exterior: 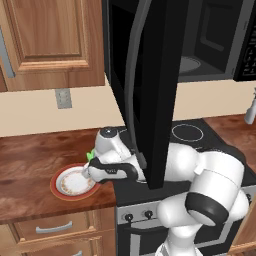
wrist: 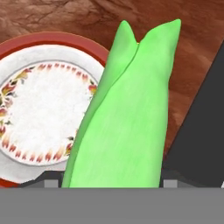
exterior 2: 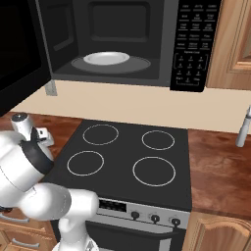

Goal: Pick the corn from the counter and place it in the microwave. Then turn on the microwave.

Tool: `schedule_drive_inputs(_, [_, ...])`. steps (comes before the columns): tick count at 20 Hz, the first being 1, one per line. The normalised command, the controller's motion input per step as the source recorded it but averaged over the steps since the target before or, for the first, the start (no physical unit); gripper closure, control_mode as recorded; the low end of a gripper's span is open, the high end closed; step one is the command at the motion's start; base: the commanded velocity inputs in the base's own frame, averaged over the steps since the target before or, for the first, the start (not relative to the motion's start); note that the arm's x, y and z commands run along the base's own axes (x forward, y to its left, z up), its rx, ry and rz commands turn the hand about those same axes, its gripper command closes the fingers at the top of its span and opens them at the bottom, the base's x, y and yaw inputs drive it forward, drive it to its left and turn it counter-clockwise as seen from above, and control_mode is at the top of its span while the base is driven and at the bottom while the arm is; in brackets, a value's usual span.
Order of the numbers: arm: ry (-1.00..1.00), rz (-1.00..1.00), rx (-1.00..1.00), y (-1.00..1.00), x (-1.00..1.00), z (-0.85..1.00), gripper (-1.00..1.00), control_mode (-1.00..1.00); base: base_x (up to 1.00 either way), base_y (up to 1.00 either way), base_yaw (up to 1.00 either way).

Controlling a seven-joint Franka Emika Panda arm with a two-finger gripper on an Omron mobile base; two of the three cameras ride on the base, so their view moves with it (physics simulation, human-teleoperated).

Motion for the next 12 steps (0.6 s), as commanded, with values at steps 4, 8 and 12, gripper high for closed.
schedule_drive_inputs(4, [0.00, -0.02, 0.00, -0.23, 0.00, 0.08, 1.00, -1.00, 0.00, 0.00, 0.00])
schedule_drive_inputs(8, [0.00, -0.02, 0.00, -0.23, 0.00, 0.10, 1.00, -1.00, 0.00, 0.00, 0.00])
schedule_drive_inputs(12, [0.00, -0.02, 0.00, -0.24, 0.00, 0.09, 1.00, -1.00, 0.00, 0.00, 0.00])
